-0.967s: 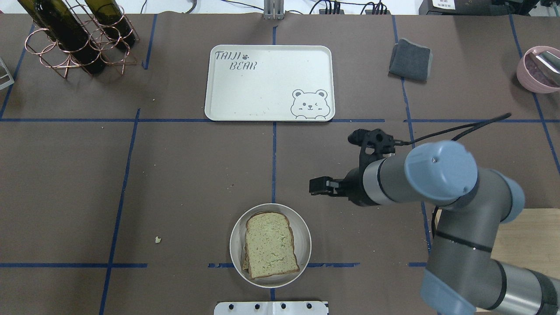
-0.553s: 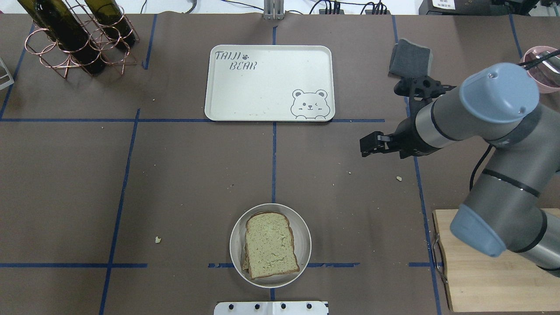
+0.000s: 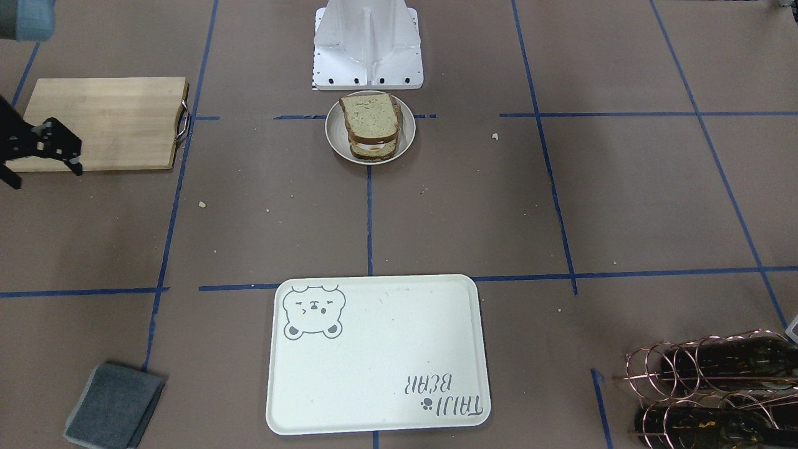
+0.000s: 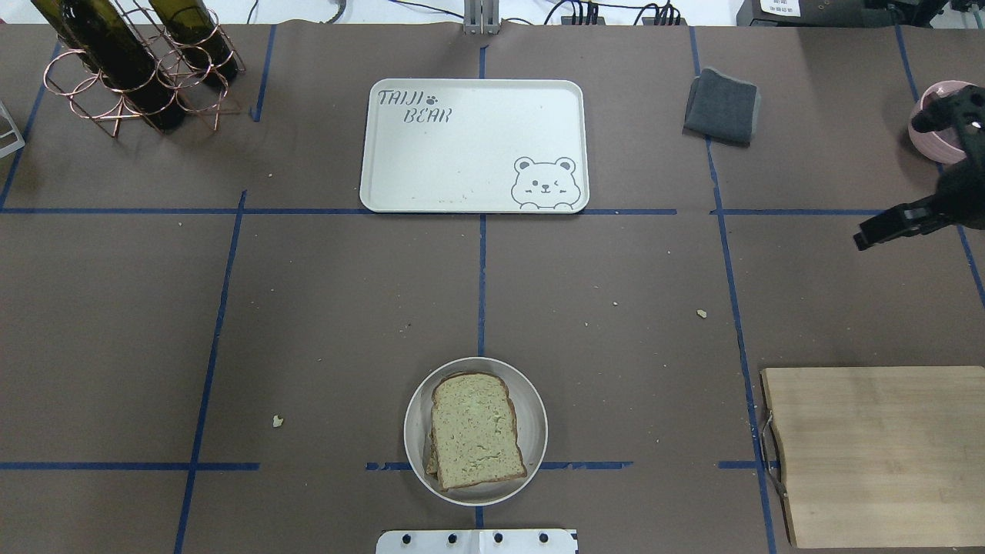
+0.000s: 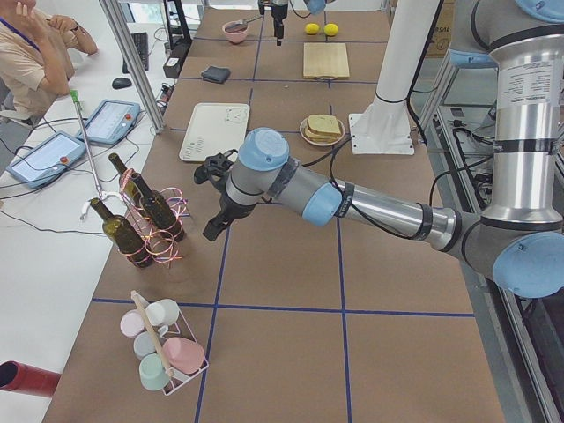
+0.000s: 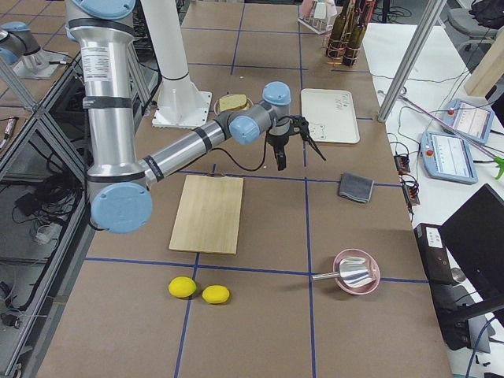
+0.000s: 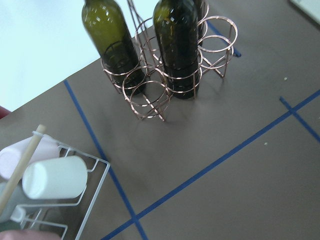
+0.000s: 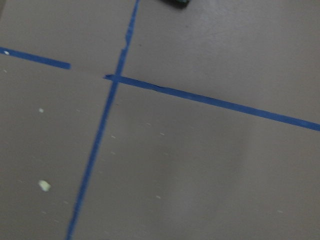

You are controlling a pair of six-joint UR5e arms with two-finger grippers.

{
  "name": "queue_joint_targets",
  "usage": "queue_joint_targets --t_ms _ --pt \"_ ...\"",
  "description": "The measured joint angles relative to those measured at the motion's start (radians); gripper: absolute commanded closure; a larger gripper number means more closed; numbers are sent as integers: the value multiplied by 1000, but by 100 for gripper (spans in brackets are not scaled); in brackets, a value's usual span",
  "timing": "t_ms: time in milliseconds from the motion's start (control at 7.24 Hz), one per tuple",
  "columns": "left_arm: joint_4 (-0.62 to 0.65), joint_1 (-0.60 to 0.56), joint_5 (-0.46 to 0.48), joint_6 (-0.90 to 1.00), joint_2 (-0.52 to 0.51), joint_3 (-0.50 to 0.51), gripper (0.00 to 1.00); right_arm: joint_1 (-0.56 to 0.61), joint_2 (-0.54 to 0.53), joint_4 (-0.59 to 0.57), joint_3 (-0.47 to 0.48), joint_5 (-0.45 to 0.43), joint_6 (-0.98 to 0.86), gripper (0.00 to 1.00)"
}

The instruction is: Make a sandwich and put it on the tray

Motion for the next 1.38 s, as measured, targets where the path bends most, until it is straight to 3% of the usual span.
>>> queue_joint_targets --t_ms 415,553,691,829,967,1382 --pt "-93 237 -50 -285 5 -114 0 294 -236 -11 -63 25 -427 0" --pt "-101 362 17 -479 2 -175 0 375 -283 -8 -101 25 -517 0" --pt "-105 511 121 -710 -13 -228 11 430 -305 -7 -132 26 -585 0" --pt "-105 678 243 -955 -52 -256 30 459 -312 -7 -148 27 -621 0" --pt "-104 844 379 -1190 -104 -257 41 473 -315 -7 -156 27 -636 0" --pt "-102 1158 675 -1583 -287 -113 58 485 -316 -7 -168 27 -644 0"
